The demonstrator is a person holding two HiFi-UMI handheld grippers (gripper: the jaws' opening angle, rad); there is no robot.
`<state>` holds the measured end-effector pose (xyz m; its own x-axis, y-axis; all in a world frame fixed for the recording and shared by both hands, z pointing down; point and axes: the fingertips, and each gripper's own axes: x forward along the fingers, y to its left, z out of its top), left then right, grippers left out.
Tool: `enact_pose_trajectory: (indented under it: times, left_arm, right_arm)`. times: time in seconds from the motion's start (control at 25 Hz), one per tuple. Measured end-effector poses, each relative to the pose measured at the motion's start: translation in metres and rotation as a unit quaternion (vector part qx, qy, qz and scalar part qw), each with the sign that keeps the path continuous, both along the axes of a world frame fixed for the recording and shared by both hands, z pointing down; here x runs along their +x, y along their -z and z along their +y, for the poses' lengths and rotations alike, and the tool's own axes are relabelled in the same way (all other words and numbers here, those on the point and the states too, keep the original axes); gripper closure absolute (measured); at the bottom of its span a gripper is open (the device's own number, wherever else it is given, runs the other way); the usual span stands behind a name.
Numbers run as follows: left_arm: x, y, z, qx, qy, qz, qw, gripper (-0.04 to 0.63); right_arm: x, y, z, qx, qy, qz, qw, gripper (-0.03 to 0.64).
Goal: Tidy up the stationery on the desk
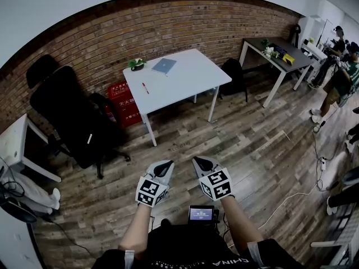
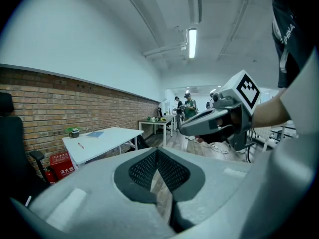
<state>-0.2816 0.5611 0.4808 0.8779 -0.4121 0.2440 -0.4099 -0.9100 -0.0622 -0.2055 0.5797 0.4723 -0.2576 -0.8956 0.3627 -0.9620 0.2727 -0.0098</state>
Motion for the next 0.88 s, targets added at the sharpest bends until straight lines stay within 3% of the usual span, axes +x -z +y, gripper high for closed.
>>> enact_pose_trajectory:
  times: [0.88]
  left_arm:
    - [0.048, -0.021, 0.009, -0.011, 0.041, -0.023, 0.9988, 0.586]
  right_arm:
    - [0.071, -0.020, 0.007, -0.011, 0.022, -0.014, 1.000, 0.607]
